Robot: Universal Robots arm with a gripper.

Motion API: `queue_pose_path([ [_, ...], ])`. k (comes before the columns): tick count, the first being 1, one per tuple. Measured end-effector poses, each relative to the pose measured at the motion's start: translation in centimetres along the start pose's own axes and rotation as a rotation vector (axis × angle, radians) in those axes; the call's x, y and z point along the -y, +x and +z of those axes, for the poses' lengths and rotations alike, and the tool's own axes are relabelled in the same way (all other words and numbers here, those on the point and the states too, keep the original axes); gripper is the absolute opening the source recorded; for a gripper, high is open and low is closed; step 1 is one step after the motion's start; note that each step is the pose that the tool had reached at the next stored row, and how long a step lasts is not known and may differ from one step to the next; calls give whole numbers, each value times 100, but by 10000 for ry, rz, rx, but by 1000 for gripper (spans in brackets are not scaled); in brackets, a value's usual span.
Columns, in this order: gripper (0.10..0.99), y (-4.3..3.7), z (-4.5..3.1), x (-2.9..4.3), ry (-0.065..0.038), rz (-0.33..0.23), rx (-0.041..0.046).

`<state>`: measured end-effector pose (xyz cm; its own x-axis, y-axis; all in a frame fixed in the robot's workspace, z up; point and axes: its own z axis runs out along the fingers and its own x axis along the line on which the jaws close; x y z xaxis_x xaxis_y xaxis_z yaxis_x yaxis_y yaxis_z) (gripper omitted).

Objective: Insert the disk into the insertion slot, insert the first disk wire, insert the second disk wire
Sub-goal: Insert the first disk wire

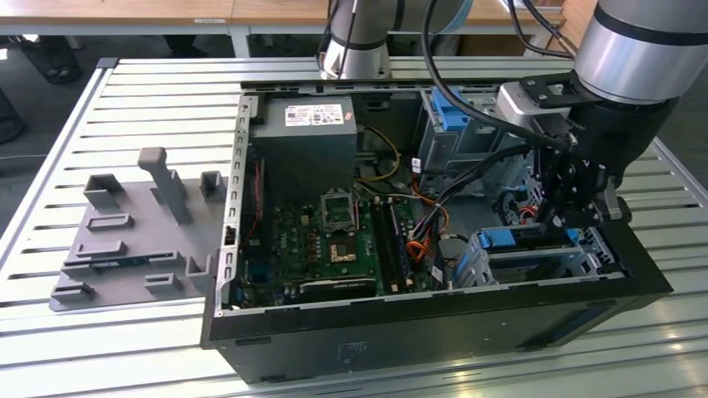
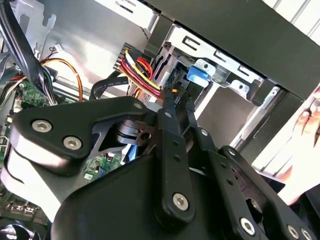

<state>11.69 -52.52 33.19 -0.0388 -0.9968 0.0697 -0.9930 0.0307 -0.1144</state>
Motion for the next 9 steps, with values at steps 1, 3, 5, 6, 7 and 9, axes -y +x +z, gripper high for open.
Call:
queue_pose_path([
  [1,235,1,-12,1,-2,0,1],
  [3,235,2,-33,4,-6,-1,0],
  [5,235,3,-53,8,-19,-2,0],
  [6,220,4,-65,10,-31,-3,-1],
  [7,157,5,-76,13,-46,-4,-2],
  [9,106,6,-85,19,-85,-7,0],
])
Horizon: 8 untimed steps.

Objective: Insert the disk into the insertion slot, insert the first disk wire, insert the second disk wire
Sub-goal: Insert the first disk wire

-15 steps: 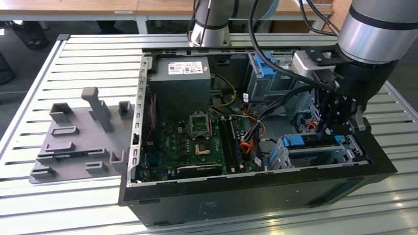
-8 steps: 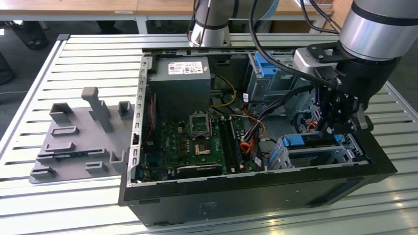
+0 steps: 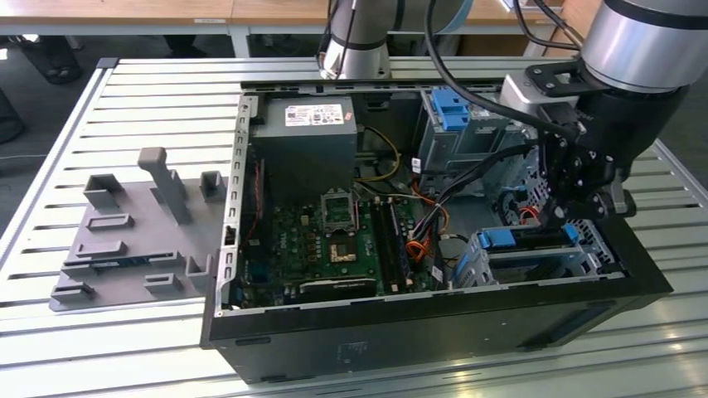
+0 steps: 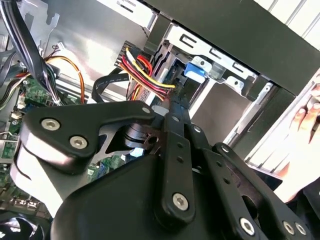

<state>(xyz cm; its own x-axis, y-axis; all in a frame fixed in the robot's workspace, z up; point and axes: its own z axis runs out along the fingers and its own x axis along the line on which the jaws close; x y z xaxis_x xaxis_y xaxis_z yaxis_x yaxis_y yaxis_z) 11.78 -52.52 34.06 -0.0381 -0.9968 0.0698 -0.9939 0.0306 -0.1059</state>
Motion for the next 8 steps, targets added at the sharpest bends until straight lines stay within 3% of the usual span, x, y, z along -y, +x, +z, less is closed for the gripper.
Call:
queue_pose_path([
  [8,106,1,-26,4,-45,-3,-1],
])
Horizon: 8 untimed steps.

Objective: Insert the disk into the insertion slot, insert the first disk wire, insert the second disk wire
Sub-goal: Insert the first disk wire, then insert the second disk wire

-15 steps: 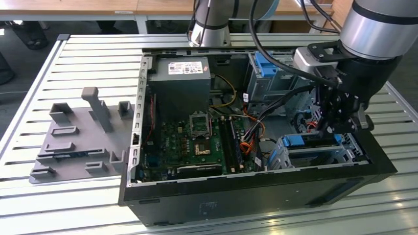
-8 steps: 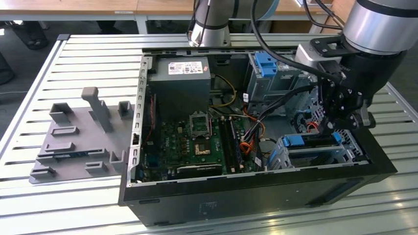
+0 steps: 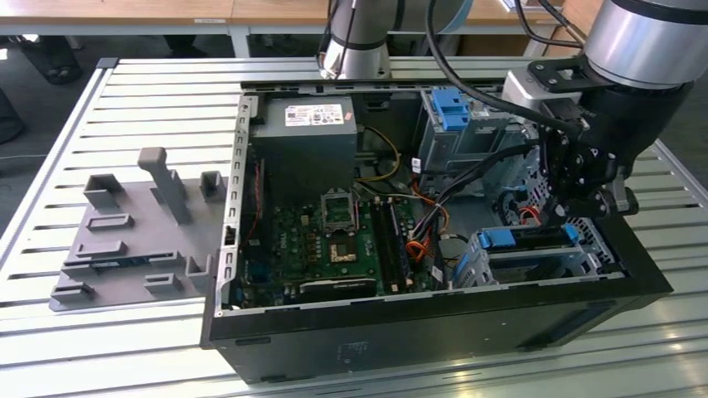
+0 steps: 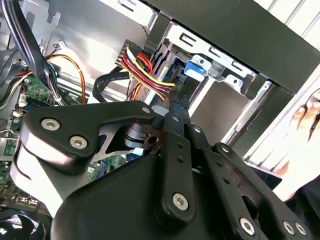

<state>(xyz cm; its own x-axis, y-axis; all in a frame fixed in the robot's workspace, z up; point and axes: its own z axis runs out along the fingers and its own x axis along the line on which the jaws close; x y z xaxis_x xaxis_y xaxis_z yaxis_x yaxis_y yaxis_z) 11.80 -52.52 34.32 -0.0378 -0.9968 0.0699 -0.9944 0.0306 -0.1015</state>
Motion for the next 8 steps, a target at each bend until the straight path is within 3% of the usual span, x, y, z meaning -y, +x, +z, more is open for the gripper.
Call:
queue_pose_path([
  [8,106,2,-19,2,-6,0,-4],
])
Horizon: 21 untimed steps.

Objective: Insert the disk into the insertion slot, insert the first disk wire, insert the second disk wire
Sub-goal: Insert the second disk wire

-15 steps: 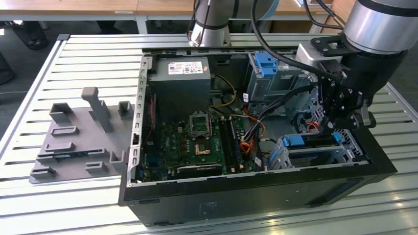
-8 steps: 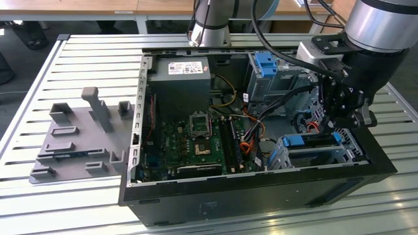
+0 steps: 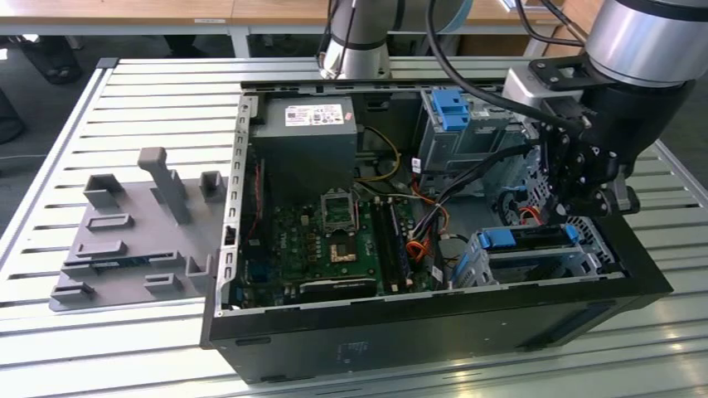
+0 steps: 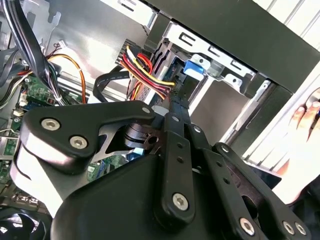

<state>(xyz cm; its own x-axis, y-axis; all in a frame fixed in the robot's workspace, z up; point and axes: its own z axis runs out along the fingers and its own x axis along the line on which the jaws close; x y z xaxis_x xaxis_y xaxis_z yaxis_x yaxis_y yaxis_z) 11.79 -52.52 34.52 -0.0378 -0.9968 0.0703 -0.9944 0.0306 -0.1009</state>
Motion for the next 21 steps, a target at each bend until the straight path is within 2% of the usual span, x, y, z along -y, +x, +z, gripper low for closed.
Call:
queue_pose_path([
  [6,106,2,-33,3,-2,0,1],
  [15,106,9,-136,13,-53,-3,2],
  [21,106,11,-146,-54,-61,-4,3],
])
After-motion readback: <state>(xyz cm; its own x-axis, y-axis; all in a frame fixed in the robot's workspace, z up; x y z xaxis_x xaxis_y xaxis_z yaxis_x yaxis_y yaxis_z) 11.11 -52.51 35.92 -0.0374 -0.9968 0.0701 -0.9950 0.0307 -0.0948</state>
